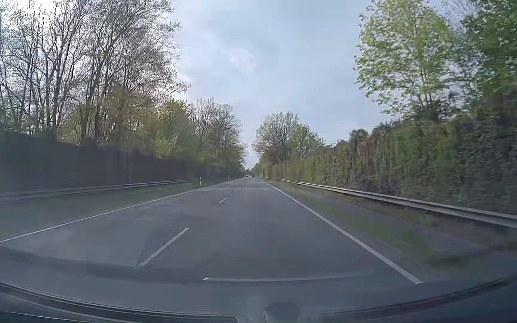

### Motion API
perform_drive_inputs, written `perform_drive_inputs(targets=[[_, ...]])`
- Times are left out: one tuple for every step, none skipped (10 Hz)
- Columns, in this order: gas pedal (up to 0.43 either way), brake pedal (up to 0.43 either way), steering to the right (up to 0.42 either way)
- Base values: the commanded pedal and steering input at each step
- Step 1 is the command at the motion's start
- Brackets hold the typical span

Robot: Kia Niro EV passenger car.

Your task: Follow the waypoints while adhering to traffic rules and regulations

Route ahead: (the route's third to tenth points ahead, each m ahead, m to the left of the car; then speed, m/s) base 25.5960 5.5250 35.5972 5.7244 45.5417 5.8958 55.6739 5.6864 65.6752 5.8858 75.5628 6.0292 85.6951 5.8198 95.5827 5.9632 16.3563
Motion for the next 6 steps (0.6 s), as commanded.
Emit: perform_drive_inputs(targets=[[0.118,0.000,-0.005],[0.118,0.000,-0.005],[0.118,0.000,-0.005],[0.118,0.000,-0.005],[0.118,0.000,-0.005],[0.118,0.000,-0.005]])
